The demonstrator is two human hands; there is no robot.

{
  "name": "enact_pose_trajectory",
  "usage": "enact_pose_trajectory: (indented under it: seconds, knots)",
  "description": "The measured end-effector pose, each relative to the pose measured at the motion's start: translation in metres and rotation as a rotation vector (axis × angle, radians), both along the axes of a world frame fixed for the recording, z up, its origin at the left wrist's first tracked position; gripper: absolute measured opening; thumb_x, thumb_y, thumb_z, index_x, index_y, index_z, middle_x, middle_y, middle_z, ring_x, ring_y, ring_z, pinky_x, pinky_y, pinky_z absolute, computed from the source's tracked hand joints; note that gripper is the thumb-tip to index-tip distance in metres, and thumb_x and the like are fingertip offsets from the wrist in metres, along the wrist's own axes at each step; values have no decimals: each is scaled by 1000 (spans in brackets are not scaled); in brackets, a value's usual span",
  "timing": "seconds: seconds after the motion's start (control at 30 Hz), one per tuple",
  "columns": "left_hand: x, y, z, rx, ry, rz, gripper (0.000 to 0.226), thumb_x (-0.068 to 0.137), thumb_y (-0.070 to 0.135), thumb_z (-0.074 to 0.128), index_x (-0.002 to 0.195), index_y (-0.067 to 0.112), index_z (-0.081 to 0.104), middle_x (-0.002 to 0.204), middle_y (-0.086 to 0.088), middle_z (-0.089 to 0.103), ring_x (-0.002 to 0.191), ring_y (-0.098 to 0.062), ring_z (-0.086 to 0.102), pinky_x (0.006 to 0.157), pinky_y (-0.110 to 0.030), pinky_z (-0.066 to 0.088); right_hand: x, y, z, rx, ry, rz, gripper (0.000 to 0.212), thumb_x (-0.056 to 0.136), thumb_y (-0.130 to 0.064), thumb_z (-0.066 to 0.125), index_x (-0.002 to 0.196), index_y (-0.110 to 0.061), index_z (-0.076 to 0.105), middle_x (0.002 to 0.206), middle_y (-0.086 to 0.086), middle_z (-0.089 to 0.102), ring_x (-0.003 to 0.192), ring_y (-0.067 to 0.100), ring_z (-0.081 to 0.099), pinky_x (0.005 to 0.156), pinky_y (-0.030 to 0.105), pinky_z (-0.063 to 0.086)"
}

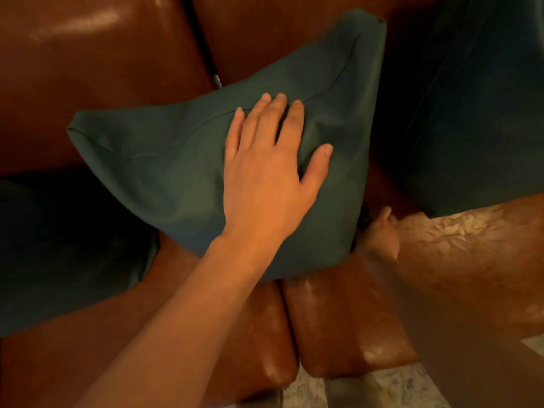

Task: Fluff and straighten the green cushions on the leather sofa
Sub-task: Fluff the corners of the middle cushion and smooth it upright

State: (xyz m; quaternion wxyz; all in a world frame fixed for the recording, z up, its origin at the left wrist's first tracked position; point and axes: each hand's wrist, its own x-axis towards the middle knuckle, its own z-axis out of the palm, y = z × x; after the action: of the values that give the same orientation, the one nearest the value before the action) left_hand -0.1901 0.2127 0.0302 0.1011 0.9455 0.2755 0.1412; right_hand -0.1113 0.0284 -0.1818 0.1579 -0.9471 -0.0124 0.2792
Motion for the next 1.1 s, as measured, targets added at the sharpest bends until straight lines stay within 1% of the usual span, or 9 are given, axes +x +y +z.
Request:
enact_pose_trajectory:
  seconds: [0.07, 0.23, 0.4, 0.57, 0.73, 0.83, 0.93, 1.0, 1.1]
  knots:
    - [0, -2, 0, 0, -1, 8, 58, 95, 49, 41, 139, 12, 51, 145, -8, 48, 141, -22, 36, 120, -41, 16, 17, 11, 15, 75, -97, -3, 54, 89, -22, 60, 135, -2, 40, 131, 23, 46, 122, 42, 44, 99, 49, 40]
    - [-1, -2, -1, 13, -1, 15, 58, 95, 49, 40, 139, 13, 50, 146, -8, 48, 142, -22, 35, 121, -40, 15, 21, 58, 75, 1026, 137, -362, 52, 95, -49, 40, 131, -17, 59, 133, 1, 61, 127, 16, 53, 110, 38, 38]
    - [0, -2, -6, 24, 38, 6, 59, 97, 50, 37, 142, 13, 46, 148, -9, 44, 144, -22, 31, 121, -41, 13, -7, 67, 74, 960, 173, -523, 58, 97, -61, 28, 136, -26, 55, 135, -8, 59, 126, 8, 52, 113, 36, 36]
    - [5, -2, -9, 21, 78, -1, 60, 98, 51, 32, 144, 13, 42, 152, -9, 39, 146, -22, 26, 122, -40, 10, -6, 58, 61, 771, 299, -597, 87, 72, -86, 28, 133, -31, 57, 136, -5, 58, 126, 16, 52, 112, 42, 35]
    - [-2, 5, 3, -63, -5, -52, 63, 99, 49, 34, 151, 13, 28, 157, -7, 31, 146, -21, 24, 122, -40, 10, -3, 42, 57, 580, 394, -483, 72, 95, -67, 26, 142, -17, 47, 147, 6, 46, 136, 27, 42, 115, 39, 30]
    - [-10, 17, 11, -43, -103, 7, 60, 99, 48, 34, 148, 13, 36, 154, -8, 37, 145, -24, 28, 121, -44, 13, 19, 51, 97, 832, 41, -393, 61, 98, -57, 31, 145, -19, 43, 151, 2, 42, 141, 17, 36, 115, 30, 26]
    - [-10, 27, 8, -38, 74, 90, 59, 99, 53, 29, 147, 19, 38, 153, -4, 38, 146, -23, 25, 121, -46, 10, 31, 81, 142, 1194, -24, -236, 65, 89, -64, 37, 144, -30, 43, 149, -11, 43, 137, 0, 38, 116, 26, 27]
    - [-9, 30, 3, -39, 128, 72, 60, 99, 54, 27, 148, 20, 35, 155, -3, 34, 147, -22, 22, 121, -45, 8, 20, 94, 151, 1157, -83, -86, 62, 94, -58, 32, 145, -24, 43, 148, -12, 44, 134, -4, 39, 115, 23, 29]
    - [-10, 35, 1, -45, 140, 69, 60, 100, 54, 26, 149, 21, 34, 156, -3, 33, 147, -22, 21, 121, -44, 9, 3, 83, 119, 1055, -26, -167, 54, 102, -51, 23, 148, -26, 38, 151, -10, 41, 140, 2, 34, 119, 31, 24]
